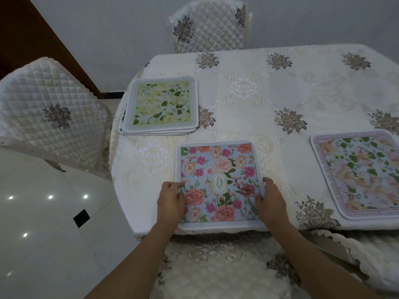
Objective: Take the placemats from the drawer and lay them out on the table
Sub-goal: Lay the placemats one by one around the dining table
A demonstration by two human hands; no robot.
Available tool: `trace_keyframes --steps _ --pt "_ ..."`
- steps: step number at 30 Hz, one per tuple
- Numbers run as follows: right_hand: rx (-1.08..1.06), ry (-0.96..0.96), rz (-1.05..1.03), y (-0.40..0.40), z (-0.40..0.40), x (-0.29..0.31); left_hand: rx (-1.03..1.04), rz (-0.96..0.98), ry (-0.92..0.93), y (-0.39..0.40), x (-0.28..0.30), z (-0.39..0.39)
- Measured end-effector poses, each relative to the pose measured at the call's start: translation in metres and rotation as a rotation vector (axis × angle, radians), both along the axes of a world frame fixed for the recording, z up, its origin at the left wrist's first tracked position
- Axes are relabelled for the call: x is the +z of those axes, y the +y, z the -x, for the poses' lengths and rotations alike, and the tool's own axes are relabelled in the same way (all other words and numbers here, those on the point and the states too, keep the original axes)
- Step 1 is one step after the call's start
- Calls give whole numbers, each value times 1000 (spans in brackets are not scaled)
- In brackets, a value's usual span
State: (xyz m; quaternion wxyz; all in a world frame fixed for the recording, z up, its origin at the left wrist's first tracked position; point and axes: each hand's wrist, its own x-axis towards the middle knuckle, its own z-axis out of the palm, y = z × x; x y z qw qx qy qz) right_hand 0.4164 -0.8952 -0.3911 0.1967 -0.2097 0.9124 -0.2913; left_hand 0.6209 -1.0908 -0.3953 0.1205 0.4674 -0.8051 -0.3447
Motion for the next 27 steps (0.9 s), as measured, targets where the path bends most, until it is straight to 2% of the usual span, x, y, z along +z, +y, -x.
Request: trace_keyframes --steps 3,6,12,19,23,27 --pt "44 138 -96 0 -3 0 -16 56 -53 1 0 1" --pt "108 281 -169 -4 -4 -3 -71 205 -205 -2 -6 5" --pt "337 306 -197 -39 1 -5 -336 252 -299 -18 -3 35" --pt "490 222 -124 -100 3 -1 -456 219 -360 -36 1 85" --pt "636 213 -177 -132 9 -8 -578 256 -390 -48 -1 112" --pt "647 204 -193 -146 19 -8 -621 241 -422 -66 -3 119"
